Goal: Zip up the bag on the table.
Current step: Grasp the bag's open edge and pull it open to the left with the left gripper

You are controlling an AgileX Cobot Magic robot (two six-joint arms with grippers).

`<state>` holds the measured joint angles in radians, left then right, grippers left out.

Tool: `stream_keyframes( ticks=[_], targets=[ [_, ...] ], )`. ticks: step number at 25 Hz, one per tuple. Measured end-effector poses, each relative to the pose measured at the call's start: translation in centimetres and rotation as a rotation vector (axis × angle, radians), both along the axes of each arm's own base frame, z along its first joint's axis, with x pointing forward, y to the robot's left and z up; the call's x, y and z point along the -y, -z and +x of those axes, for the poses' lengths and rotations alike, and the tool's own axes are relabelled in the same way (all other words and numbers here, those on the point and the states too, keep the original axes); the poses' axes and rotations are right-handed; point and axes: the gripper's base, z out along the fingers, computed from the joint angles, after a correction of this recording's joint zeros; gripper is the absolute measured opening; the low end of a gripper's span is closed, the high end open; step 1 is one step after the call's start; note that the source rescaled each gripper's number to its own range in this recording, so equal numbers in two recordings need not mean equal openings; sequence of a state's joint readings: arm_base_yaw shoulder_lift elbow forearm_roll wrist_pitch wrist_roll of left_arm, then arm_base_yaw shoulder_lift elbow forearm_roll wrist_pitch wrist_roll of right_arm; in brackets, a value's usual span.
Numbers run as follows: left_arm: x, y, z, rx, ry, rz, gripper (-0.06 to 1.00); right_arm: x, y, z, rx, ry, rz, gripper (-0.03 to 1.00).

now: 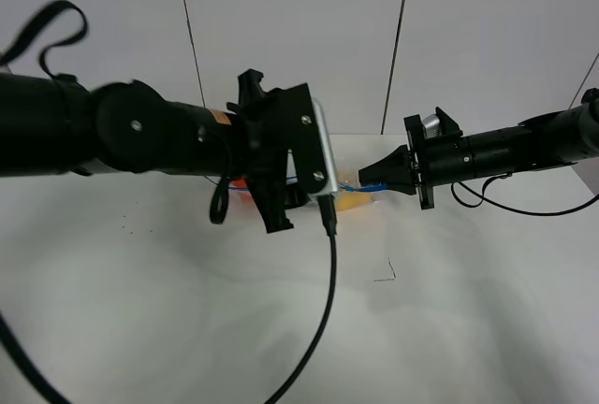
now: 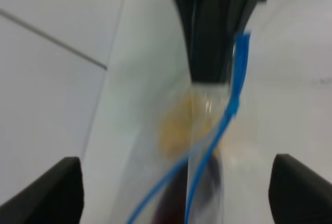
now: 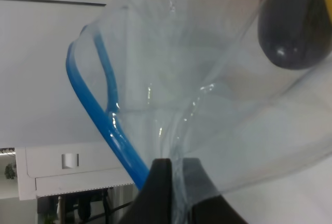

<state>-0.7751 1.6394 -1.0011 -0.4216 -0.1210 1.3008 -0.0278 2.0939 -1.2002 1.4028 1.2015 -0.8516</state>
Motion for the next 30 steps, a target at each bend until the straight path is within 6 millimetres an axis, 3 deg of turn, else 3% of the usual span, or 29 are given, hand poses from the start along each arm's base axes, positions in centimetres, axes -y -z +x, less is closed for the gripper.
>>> stream_keyframes(
  ticks=[6, 16, 19, 25, 30],
  targets=[
    [3.1, 3.8, 0.5, 0.105, -0.014, -0.02, 1.0, 0.0, 0.0, 0.0, 0.0, 0.003, 0.003, 0.0],
    [4.0, 7.9, 1.7, 0.156, -0.033, 0.001, 0.99, 0.0, 0.0, 0.0, -0.007, 0.007, 0.005, 0.0],
    [4.0, 8.5, 1.7, 0.151, -0.03, 0.01, 0.91, 0.0, 0.0, 0.0, -0.007, 0.007, 0.005, 0.0],
    [4.1, 9.4, 1.8, 0.155, -0.026, 0.023, 0.64, 0.0, 0.0, 0.0, -0.007, 0.007, 0.005, 0.0],
    [4.3, 9.4, 1.7, 0.157, -0.002, 0.013, 0.58, 0.0, 0.0, 0.0, -0.007, 0.007, 0.005, 0.0]
  ],
)
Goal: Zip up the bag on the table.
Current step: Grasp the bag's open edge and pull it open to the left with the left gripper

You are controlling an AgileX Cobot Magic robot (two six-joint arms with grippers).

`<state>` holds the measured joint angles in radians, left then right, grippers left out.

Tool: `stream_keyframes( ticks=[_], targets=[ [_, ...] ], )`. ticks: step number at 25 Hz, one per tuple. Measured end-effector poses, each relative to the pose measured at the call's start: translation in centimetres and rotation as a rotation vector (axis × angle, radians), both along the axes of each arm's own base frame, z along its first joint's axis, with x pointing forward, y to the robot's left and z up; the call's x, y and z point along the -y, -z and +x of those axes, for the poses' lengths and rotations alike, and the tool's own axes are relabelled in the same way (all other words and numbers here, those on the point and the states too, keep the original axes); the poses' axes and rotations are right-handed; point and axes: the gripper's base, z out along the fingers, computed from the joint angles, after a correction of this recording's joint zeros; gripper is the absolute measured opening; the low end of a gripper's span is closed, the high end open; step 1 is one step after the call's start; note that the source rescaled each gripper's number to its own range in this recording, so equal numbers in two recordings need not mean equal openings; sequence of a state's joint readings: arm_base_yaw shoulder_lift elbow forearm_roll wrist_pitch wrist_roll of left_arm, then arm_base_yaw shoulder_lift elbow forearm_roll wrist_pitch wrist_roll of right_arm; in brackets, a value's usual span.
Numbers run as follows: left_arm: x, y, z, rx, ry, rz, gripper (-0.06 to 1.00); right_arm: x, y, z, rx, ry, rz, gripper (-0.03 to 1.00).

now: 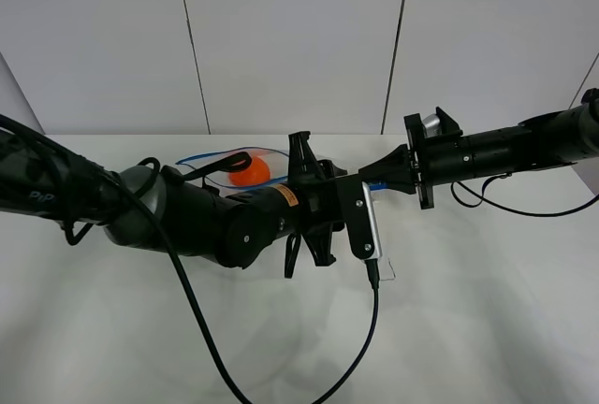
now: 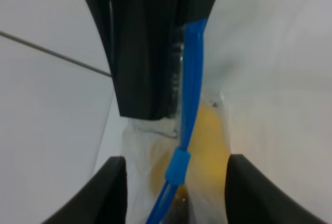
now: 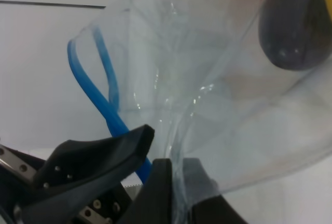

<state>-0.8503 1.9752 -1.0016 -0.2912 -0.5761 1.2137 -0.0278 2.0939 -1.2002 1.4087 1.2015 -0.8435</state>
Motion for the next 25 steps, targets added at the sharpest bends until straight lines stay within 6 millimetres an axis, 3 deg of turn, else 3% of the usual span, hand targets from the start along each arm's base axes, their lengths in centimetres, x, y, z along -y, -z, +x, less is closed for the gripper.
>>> stream_keyframes(
  ticks=[6, 14, 25],
  targets=[
    [0.04, 0.03, -0.02, 0.002, 0.006, 0.0, 0.52, 0.0, 0.0, 0.0, 0.0, 0.0, 0.0, 0.0],
    [0.11, 0.0, -0.07, 0.013, 0.023, 0.009, 0.22, 0.0, 0.0, 0.0, 0.0, 0.0, 0.0, 0.0],
    [0.16, -0.02, -0.1, 0.021, 0.034, 0.014, 0.18, 0.0, 0.0, 0.0, -0.003, 0.001, 0.001, 0.0]
  ],
)
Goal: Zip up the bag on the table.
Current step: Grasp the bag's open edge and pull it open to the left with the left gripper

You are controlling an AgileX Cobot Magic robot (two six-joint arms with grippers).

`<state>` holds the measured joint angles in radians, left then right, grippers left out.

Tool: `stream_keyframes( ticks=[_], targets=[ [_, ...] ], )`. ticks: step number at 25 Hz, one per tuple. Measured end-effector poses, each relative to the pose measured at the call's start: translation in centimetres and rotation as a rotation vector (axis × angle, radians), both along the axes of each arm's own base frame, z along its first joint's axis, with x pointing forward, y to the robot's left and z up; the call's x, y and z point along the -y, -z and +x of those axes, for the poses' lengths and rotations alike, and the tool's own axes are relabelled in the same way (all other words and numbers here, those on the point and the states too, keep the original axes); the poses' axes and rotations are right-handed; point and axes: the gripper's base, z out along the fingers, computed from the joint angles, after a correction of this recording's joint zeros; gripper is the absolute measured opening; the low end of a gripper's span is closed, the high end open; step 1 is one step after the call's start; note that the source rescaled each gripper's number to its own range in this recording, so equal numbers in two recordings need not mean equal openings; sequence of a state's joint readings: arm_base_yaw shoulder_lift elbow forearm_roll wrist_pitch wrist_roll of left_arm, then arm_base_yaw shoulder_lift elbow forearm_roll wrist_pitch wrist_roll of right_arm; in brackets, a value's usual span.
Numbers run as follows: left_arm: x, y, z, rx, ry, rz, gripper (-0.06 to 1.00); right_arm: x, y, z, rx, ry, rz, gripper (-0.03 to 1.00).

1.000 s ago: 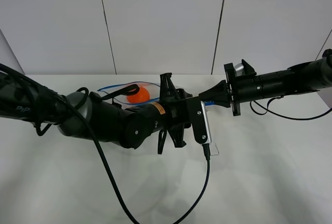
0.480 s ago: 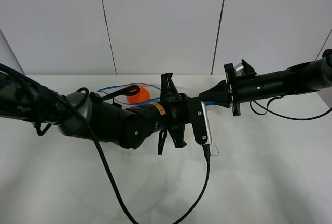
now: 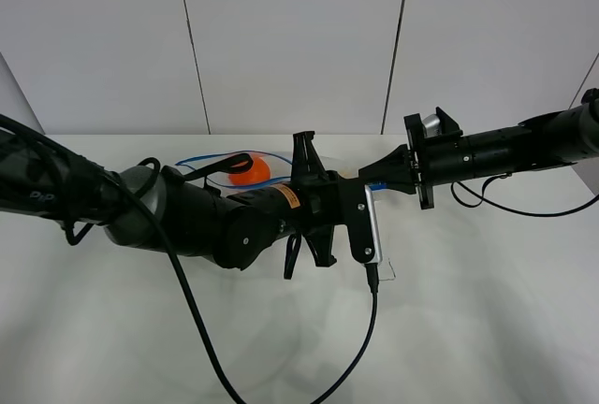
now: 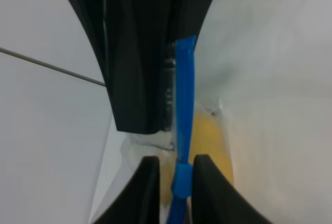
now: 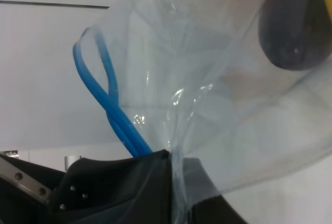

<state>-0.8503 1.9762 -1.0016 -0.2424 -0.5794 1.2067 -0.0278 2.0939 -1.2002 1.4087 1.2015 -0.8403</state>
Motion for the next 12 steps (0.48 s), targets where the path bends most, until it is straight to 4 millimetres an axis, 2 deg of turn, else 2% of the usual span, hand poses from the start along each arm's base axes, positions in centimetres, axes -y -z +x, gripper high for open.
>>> stream_keyframes(
  ticks=[9, 11, 12],
  targets=[
    [0.0, -0.03, -0.01, 0.0, 0.0, 0.0, 0.17, 0.01, 0.02, 0.02, -0.01, 0.006, 0.0, 0.0],
    [0.0, -0.03, -0.01, 0.0, 0.0, 0.0, 0.13, 0.01, 0.02, 0.02, -0.01, 0.006, 0.0, 0.0],
    [0.0, -0.02, -0.01, -0.001, 0.0, 0.0, 0.08, 0.01, 0.02, 0.02, -0.011, 0.006, 0.0, 0.0]
  ],
)
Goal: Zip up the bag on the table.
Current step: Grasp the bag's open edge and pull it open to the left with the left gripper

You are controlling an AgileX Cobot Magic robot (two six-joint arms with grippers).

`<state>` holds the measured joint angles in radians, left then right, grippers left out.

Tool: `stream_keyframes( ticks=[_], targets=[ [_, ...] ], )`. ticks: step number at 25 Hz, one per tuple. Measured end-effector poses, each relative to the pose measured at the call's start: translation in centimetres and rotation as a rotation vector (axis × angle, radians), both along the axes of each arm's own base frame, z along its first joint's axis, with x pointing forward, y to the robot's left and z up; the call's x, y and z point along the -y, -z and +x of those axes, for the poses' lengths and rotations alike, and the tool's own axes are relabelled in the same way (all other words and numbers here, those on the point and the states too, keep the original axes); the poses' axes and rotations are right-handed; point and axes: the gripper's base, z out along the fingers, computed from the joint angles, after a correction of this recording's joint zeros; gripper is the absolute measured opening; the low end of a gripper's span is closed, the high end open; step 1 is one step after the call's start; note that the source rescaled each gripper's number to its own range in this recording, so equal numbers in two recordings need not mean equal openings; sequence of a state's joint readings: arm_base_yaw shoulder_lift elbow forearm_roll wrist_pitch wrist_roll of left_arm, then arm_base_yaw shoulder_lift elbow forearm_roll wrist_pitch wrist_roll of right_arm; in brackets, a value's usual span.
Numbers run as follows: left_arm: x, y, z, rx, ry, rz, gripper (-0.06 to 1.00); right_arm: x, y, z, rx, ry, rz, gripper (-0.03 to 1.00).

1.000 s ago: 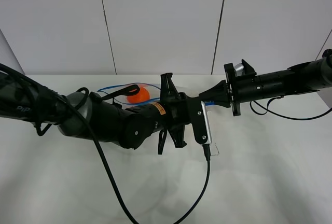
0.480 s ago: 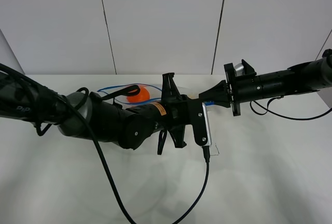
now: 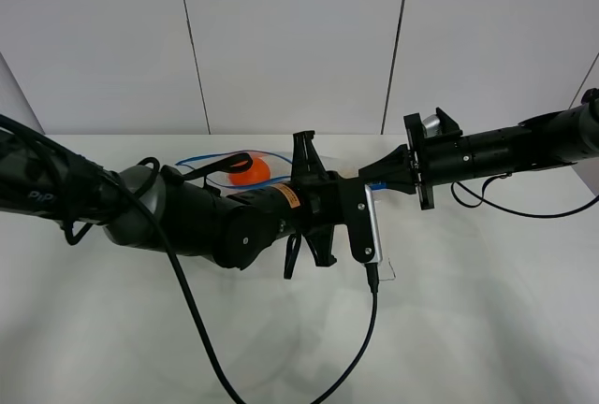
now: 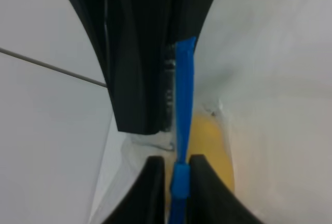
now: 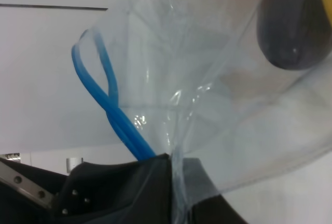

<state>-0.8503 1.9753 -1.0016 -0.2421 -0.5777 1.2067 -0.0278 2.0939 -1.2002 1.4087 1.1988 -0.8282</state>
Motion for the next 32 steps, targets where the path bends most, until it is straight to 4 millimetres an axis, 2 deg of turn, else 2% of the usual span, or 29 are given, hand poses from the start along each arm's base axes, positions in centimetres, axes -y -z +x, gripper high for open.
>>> stream_keyframes(
  ticks=[2, 17, 24, 32],
  targets=[
    [0.0, 0.0, 0.0, 0.0, 0.001, 0.0, 0.01, 0.0, 0.0, 0.0, 0.0, 0.0, 0.0, 0.0],
    [-0.1, -0.2, -0.1, 0.003, 0.002, 0.0, 0.0, 0.0, 0.0, 0.0, -0.003, 0.001, 0.001, 0.0],
    [-1.7, -1.1, -0.7, 0.008, -0.008, 0.007, 0.0, -0.5, -0.2, -0.3, -0.008, -0.031, 0.026, 0.0],
    [-4.7, -1.1, 1.1, -0.007, -0.1, 0.02, 0.0, -0.5, -0.2, 0.0, -0.002, 0.002, 0.02, 0.0]
  ],
)
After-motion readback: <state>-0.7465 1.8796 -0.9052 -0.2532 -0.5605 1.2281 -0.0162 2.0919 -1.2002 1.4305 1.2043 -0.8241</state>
